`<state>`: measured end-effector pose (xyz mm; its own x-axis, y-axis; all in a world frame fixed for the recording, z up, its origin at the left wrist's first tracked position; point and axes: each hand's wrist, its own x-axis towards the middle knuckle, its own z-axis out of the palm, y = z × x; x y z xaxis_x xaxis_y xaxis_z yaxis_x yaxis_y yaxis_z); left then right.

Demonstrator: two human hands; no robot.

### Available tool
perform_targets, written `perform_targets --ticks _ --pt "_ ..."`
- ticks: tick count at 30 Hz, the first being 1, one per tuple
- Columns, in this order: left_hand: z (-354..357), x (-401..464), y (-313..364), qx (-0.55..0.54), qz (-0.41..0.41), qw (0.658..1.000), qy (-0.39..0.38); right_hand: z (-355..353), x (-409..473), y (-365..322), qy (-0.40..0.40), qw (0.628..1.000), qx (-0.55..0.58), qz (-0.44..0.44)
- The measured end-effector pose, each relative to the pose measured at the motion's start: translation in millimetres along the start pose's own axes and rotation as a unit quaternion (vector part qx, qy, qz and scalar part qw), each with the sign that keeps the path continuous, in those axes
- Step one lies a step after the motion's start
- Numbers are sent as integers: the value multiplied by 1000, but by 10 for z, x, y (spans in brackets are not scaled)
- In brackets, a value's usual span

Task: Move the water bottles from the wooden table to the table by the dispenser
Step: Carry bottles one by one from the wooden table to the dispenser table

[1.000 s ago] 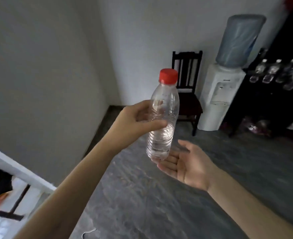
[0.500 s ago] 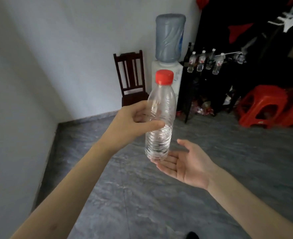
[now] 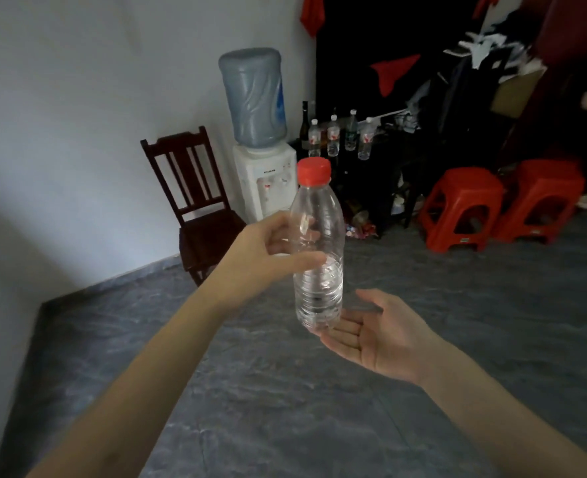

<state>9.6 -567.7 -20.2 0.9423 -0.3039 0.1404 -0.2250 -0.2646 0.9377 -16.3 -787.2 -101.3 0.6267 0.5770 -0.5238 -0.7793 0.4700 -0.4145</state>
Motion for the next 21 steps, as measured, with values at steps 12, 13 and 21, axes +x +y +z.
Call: perform_targets --ticks 12,13,21 --pt "731 1330 -41 -3 13 999 -44 -686 60 -1212 23 999 41 -16" --pt "747 1424 -63 -3 12 999 -43 -721 95 -1288 23 999 45 -15" --pt "722 2277 -339 5 30 999 -31 -871 631 -1946 33 999 40 -9"
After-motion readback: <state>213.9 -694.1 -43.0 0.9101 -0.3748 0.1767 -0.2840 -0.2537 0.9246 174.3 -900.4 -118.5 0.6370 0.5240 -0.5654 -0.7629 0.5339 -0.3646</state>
